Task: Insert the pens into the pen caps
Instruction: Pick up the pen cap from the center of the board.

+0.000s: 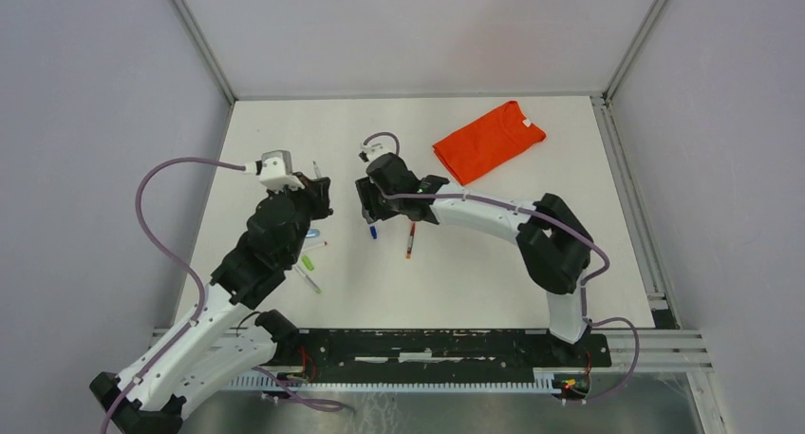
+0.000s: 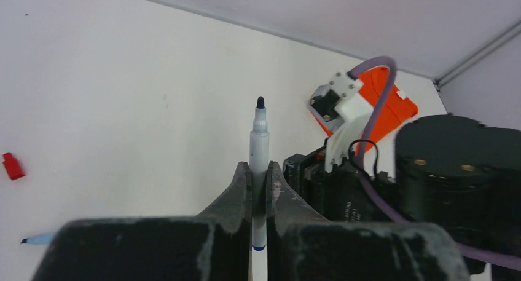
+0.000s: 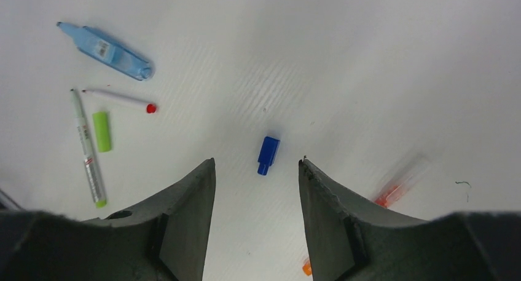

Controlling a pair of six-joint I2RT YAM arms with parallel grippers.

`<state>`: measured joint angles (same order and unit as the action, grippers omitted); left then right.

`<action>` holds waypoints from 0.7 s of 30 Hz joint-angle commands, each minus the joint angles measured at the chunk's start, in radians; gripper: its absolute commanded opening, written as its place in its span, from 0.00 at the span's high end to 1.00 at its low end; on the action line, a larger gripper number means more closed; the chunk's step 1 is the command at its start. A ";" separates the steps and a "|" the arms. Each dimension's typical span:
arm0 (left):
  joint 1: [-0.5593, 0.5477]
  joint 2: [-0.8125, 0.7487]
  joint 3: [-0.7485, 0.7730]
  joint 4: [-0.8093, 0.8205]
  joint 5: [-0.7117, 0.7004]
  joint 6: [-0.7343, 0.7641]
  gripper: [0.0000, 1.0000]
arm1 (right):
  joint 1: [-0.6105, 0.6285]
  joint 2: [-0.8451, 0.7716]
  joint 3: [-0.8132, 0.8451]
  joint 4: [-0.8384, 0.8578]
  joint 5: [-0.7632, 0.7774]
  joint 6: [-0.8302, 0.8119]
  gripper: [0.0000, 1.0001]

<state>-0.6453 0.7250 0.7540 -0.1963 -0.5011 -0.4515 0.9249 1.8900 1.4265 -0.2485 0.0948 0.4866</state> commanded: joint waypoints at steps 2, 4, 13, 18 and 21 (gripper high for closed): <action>0.004 -0.084 -0.026 -0.033 -0.159 0.004 0.98 | 0.023 0.164 0.200 -0.232 0.110 -0.021 0.43; 0.003 -0.094 -0.027 -0.049 -0.169 -0.009 0.98 | 0.027 0.212 0.249 -0.266 0.121 -0.020 0.44; 0.004 -0.092 -0.026 -0.061 -0.132 -0.037 0.98 | 0.043 0.335 0.359 -0.323 0.115 0.004 0.50; 0.004 -0.092 -0.030 -0.061 -0.118 -0.046 0.98 | 0.046 0.371 0.381 -0.342 0.109 0.006 0.58; 0.004 -0.090 -0.029 -0.061 -0.114 -0.047 0.98 | 0.050 0.397 0.407 -0.363 0.104 0.002 0.61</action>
<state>-0.6453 0.6331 0.7292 -0.2649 -0.6201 -0.4564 0.9672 2.2517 1.7706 -0.5610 0.1825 0.4778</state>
